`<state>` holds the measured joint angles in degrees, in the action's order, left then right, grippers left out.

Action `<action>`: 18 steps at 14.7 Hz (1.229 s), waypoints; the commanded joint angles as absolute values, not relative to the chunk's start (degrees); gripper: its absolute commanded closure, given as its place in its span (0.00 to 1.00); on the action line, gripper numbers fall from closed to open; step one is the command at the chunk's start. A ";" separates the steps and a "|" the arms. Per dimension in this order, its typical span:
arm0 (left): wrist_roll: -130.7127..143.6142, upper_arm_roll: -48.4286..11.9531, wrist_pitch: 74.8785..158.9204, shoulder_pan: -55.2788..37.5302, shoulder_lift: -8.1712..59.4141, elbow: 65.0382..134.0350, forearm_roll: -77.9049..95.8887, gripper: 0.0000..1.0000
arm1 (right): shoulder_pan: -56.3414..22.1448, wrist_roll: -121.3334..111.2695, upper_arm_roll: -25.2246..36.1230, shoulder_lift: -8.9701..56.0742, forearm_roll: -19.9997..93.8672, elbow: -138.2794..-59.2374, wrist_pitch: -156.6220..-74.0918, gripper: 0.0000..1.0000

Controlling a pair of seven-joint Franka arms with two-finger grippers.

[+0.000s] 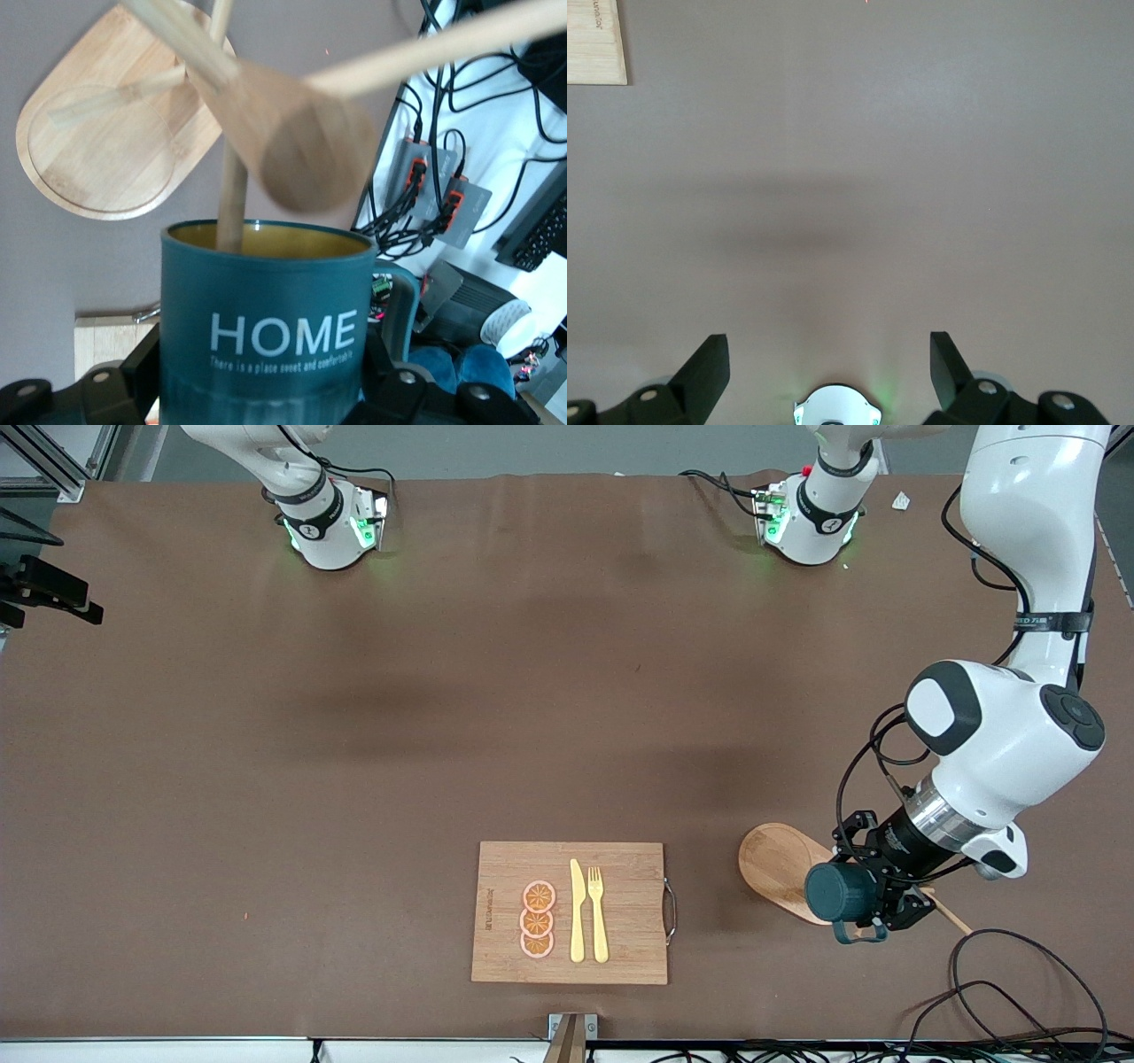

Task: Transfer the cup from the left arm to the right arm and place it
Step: 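Close the left gripper on the teal mug's rim, then lift the teal mug off the stand peg with the left gripper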

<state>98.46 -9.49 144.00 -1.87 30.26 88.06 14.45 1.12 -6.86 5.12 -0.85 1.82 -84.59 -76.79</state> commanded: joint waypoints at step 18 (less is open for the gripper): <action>100.81 -9.23 143.88 -8.26 29.35 86.84 13.97 0.31 | 1.67 -6.41 4.83 -1.67 2.29 -84.29 -76.64 0.00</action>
